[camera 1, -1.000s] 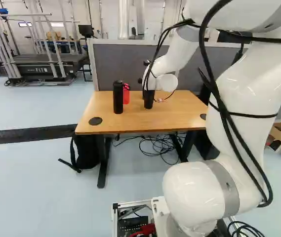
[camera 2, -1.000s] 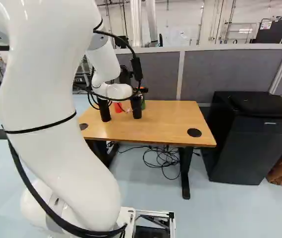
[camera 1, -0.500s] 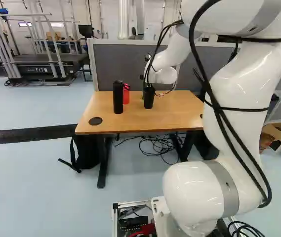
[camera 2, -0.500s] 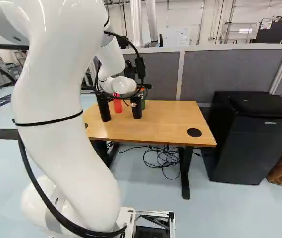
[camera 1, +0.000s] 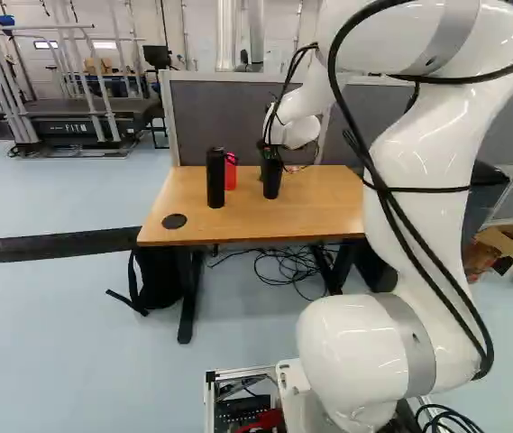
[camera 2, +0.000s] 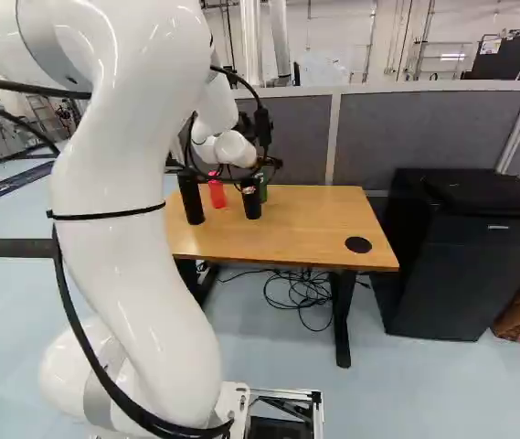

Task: Pick up the green bottle from the table

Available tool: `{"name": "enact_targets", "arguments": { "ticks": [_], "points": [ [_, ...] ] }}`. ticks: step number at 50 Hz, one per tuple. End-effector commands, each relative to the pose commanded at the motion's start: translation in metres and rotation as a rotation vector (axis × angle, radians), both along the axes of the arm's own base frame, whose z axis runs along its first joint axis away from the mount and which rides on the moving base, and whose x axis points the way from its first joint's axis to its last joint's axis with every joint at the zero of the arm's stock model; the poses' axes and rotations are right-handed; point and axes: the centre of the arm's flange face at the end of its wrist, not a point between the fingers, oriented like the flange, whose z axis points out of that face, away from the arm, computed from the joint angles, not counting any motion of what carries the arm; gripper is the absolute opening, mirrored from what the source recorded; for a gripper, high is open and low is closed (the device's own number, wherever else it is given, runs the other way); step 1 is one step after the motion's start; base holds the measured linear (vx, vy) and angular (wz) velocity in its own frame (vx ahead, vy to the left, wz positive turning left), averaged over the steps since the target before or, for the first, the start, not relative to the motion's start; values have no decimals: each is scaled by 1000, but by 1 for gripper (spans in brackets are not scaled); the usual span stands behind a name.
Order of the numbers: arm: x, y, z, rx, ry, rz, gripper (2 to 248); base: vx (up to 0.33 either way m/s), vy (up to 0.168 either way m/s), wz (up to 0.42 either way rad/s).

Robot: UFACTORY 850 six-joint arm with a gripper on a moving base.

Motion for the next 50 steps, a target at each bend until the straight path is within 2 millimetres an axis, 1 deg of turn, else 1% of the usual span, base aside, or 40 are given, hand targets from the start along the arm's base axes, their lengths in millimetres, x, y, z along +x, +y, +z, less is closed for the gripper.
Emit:
{"name": "enact_targets", "arguments": {
  "ticks": [22, 42, 50],
  "points": [
    [41, 1, -7, -1, 13, 6, 247, 0, 0, 0],
    [75, 12, -17, -5, 49, 30, 247, 0, 0, 0],
    [83, 17, -20, -5, 65, 38, 247, 0, 0, 0]
  ]
}}
